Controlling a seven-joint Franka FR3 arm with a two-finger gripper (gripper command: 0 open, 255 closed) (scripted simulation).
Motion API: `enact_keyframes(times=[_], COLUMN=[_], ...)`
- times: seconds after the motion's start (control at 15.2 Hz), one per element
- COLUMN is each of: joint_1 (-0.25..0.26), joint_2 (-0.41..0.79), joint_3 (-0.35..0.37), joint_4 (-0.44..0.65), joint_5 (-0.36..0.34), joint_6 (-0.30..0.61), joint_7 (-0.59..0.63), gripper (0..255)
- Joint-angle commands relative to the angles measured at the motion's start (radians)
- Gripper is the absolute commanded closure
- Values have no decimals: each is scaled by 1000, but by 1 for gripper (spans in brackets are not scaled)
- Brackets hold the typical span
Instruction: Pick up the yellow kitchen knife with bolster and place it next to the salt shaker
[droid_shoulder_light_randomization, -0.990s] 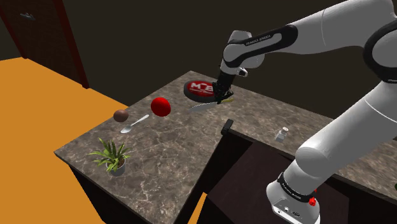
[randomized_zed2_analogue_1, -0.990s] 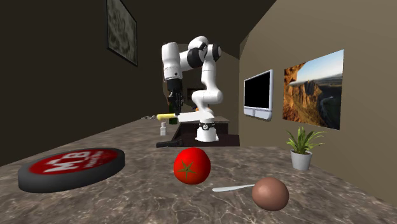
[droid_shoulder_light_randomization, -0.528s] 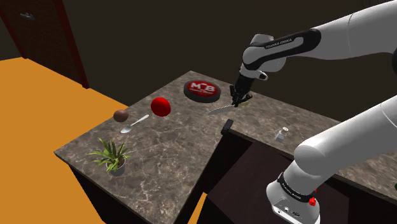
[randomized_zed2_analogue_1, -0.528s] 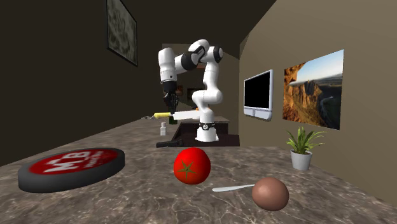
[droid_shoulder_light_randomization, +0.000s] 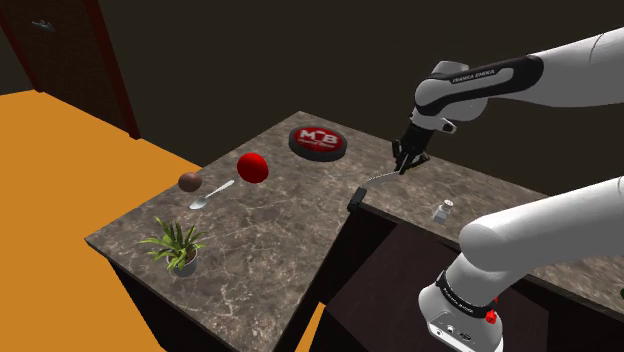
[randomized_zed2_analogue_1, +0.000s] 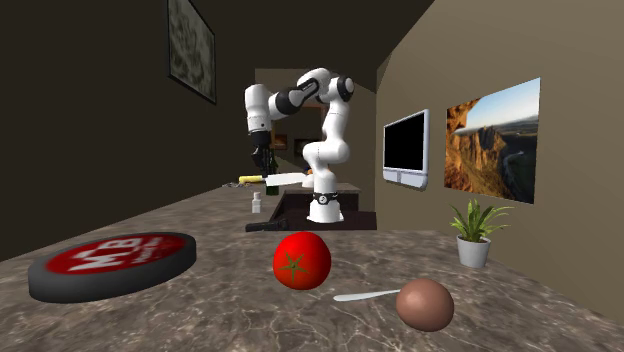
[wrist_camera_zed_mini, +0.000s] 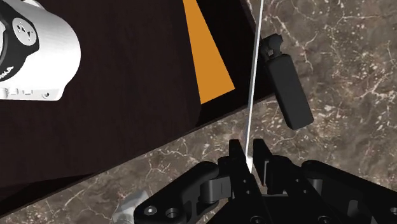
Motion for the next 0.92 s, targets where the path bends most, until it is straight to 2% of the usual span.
enact_keyframes(times=[0.0, 0.46, 0.86], joint_1=[-29, -146, -242], joint_2=[-41, -119, -126], joint_3=[-33, -166, -288], joint_4=[-24, -62, -43], joint_5=[-27, -139, -236], joint_6=[-22, -72, -102], joint_7=[-42, -205, -355], gripper=[255, 255, 255])
